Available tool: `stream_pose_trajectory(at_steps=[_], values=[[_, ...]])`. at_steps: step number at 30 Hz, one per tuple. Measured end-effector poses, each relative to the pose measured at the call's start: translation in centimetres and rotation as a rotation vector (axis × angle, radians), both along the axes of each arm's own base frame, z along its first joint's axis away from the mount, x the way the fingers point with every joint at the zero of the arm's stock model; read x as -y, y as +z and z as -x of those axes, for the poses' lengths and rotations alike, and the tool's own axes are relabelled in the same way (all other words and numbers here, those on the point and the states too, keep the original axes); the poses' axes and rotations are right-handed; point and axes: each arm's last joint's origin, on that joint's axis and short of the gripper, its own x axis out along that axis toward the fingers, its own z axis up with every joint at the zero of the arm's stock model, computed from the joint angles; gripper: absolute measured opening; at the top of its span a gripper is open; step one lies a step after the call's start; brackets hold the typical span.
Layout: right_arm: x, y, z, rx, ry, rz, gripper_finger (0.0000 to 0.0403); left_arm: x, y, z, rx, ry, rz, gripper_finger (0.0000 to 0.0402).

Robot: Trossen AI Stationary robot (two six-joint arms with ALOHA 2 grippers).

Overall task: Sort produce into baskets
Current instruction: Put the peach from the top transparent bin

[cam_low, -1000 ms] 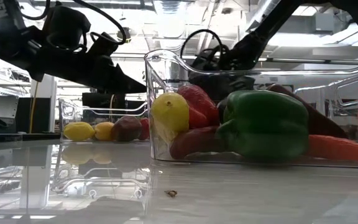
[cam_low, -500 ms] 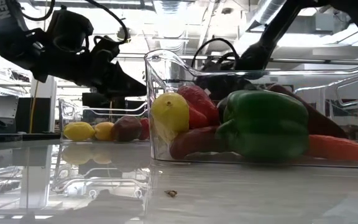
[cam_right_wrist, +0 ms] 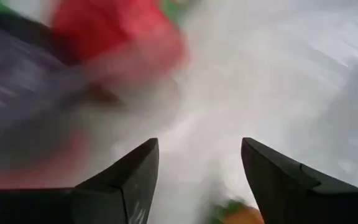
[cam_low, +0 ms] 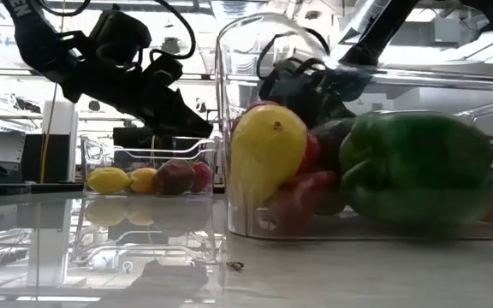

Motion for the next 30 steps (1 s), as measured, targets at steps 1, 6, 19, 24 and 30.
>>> stream_pose_trajectory(at_steps=[1,6,19,24,30], values=[[0.0,0.0,-0.1,-0.002,-0.026,0.028,0.0256,0.0,0.0,-0.1,-0.013,0.000,0.003,0.0173],[0.7,0.0,-0.1,0.007,-0.069,0.062,0.0256,0.0,0.1,-0.3,-0.049,-0.009,-0.007,0.0173],[2.7,-3.3,-0.8,-0.031,-0.070,-0.019,0.0216,0.0,0.0,-0.3,-0.066,-0.018,-0.027,0.0173],[2.9,-3.4,-0.8,-0.039,-0.079,-0.033,0.0152,0.0,-0.2,-0.2,-0.083,-0.019,-0.025,0.0173],[3.8,-2.0,-0.3,-0.101,-0.178,-0.048,0.0109,0.4,1.4,0.1,-0.015,-0.131,-0.086,0.0173]])
